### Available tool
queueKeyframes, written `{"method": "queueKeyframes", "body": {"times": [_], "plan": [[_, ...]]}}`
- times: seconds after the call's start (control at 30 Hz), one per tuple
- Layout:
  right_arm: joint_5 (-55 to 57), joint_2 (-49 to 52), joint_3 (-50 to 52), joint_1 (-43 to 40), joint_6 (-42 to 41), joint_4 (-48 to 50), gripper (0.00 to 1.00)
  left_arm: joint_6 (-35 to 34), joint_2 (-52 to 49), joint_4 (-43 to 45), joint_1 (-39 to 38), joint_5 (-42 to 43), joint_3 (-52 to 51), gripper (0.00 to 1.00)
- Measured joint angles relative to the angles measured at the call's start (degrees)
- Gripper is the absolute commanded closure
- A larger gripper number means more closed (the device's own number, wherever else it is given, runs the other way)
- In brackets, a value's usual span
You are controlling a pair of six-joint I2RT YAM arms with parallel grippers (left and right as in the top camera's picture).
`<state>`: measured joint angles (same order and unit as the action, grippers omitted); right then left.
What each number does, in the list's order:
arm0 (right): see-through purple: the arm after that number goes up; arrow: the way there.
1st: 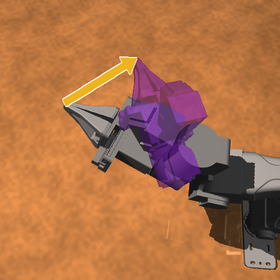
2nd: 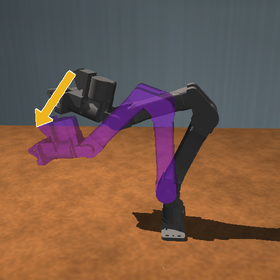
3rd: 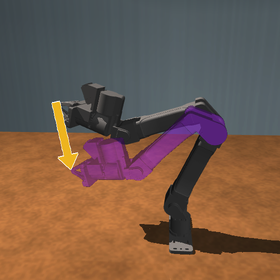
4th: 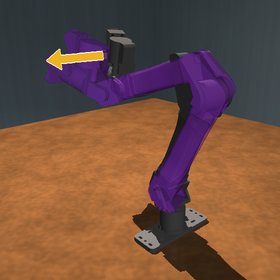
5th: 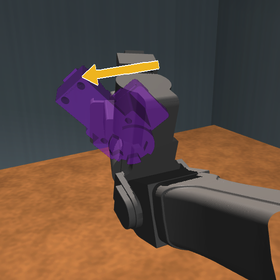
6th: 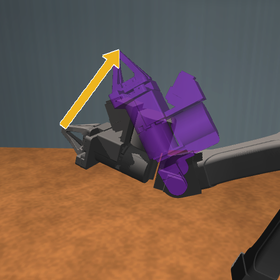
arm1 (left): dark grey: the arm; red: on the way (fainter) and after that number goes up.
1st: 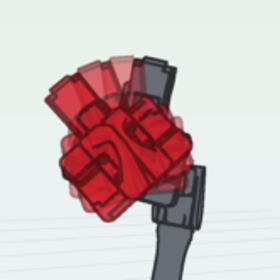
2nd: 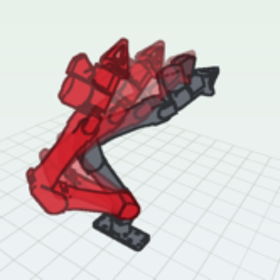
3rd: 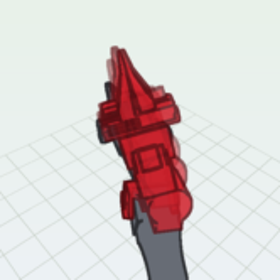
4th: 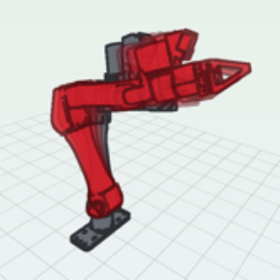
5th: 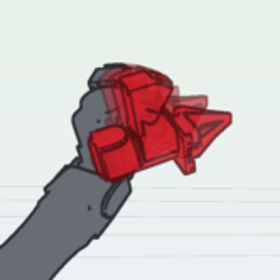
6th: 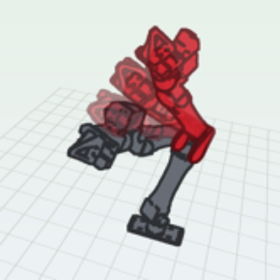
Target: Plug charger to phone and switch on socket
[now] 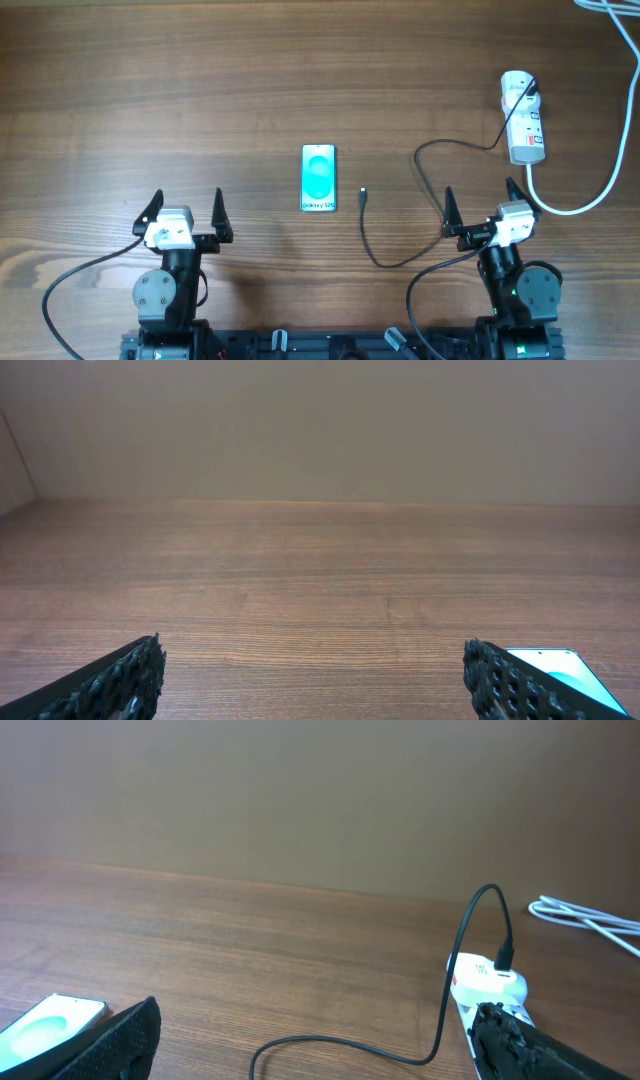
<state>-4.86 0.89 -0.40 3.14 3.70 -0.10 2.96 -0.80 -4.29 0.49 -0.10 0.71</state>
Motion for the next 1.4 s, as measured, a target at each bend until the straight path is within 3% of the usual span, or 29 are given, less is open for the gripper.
{"method": "queueKeyframes", "body": {"times": [1.23,1.4], "plan": [[0.00,0.00,0.00,0.00,0.00,0.00,0.00,0.00,0.00,0.02,0.00,0.02,0.00,0.00],[0.00,0.00,0.00,0.00,0.02,0.00,0.00,0.00,0.00,0.28,0.00,3.28,0.00,0.00]]}}
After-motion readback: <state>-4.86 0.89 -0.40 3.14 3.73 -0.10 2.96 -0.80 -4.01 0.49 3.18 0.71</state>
